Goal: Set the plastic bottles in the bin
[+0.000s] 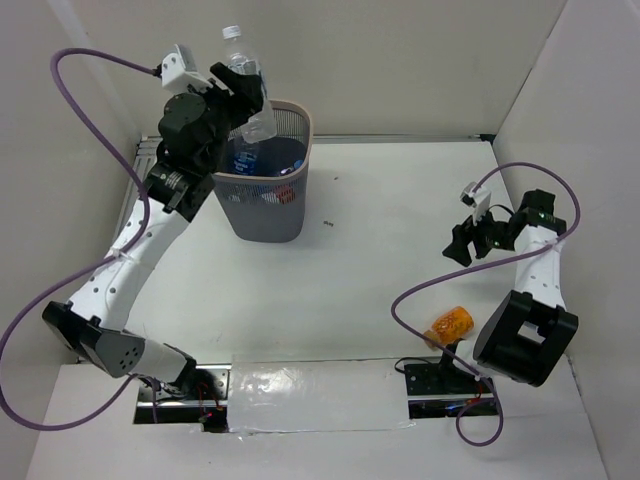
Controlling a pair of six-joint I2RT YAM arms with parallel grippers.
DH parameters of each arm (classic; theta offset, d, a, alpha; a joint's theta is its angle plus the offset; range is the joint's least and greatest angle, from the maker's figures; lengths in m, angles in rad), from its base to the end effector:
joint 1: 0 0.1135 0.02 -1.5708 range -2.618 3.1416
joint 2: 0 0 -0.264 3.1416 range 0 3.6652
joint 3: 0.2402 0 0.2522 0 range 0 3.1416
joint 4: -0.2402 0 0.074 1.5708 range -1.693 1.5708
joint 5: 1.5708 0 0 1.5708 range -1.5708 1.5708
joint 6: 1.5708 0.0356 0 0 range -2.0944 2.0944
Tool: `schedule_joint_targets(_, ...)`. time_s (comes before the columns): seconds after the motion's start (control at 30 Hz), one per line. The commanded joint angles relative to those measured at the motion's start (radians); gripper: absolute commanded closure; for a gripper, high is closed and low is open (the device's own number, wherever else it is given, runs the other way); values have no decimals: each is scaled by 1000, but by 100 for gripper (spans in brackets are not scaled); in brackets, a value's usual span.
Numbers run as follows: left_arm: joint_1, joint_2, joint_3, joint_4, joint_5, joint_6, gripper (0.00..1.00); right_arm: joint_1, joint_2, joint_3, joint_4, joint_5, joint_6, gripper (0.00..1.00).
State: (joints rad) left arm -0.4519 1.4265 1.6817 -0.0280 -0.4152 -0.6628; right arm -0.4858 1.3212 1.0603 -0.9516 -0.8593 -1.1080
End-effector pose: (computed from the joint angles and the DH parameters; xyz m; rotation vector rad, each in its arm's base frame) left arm 0.2831 -0.1215 0.5187 -0.4967 1.3023 -0.6554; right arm 0.2257 -0.0887 0.2730 -0.8689 2.0907 0.4303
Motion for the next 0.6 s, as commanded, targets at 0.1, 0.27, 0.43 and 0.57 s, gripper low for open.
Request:
schedule_joint_targets(0.1, 96, 106, -28, -67, -2, -6, 58, 3, 10, -8, -137, -47, -238, 6)
schedule_joint_targets(0.27, 119, 193, 131, -153, 49, 20, 13, 3, 61, 27, -272, -32, -522, 3)
schedule_joint_targets(0.43, 110, 132, 141, -153, 84, 60, 0, 12, 84, 40, -273, 35, -625, 3)
schedule_joint_targets(0.57, 23, 5, 32, -66, 153, 146, 0, 12, 72, 6, -320, 132, -777, 3)
